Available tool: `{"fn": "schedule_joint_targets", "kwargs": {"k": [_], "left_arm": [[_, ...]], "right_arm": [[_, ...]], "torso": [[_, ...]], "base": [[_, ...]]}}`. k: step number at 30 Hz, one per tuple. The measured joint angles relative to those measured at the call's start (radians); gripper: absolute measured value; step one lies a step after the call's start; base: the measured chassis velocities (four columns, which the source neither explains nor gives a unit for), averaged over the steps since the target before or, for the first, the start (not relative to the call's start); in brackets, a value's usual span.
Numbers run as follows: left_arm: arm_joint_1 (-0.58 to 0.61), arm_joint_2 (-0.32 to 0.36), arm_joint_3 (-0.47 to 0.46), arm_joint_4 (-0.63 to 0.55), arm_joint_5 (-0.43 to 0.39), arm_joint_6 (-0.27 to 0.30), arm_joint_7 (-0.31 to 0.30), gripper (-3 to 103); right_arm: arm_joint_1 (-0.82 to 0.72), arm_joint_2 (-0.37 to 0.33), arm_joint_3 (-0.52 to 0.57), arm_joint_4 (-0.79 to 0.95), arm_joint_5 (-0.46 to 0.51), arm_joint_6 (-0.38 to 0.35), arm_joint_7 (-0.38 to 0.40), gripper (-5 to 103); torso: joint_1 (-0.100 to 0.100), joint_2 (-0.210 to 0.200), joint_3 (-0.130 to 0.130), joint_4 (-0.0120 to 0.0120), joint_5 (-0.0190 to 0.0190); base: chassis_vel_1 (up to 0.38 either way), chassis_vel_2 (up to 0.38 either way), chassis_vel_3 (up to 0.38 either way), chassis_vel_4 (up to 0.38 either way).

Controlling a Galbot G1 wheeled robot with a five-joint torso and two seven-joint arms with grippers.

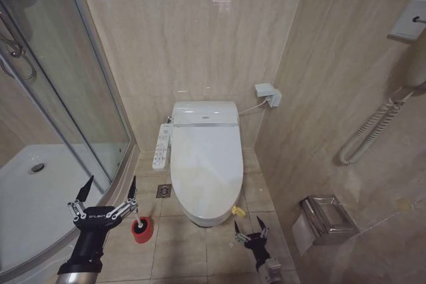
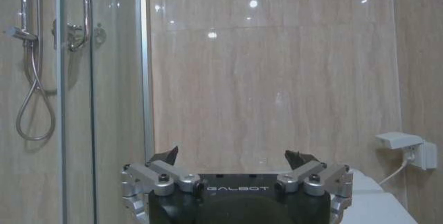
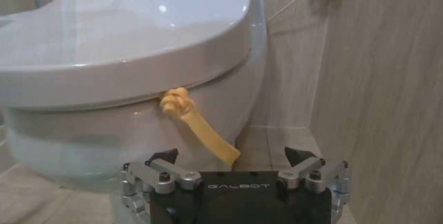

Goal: Open the toilet lid, clean the toilet bowl with a toilet brush, close the toilet lid, and flush.

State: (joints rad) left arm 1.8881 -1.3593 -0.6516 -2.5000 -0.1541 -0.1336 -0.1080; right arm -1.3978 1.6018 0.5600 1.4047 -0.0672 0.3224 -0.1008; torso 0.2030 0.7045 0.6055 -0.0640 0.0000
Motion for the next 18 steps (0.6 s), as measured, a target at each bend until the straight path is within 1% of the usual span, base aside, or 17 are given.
{"fn": "schedule_joint_targets", "kwargs": {"k": [3, 9, 18], "left_arm": [[0.000, 0.000, 0.000, 0.000, 0.000, 0.000, 0.000, 100], [0.000, 0.000, 0.000, 0.000, 0.000, 0.000, 0.000, 100], [0.000, 0.000, 0.000, 0.000, 0.000, 0.000, 0.000, 100]], "right_arm": [[0.028, 0.006, -0.006, -0.019, -0.003, 0.003, 0.034, 100], [0.059, 0.006, -0.008, -0.036, -0.016, 0.014, 0.059, 100], [0.060, 0.006, -0.007, -0.039, -0.021, 0.017, 0.054, 101]], "torso": [[0.000, 0.000, 0.000, -0.0001, 0.0000], [0.000, 0.000, 0.000, 0.0000, 0.0000], [0.000, 0.000, 0.000, -0.0001, -0.0001]], "base": [[0.000, 0.000, 0.000, 0.000], [0.000, 0.000, 0.000, 0.000], [0.000, 0.000, 0.000, 0.000]]}}
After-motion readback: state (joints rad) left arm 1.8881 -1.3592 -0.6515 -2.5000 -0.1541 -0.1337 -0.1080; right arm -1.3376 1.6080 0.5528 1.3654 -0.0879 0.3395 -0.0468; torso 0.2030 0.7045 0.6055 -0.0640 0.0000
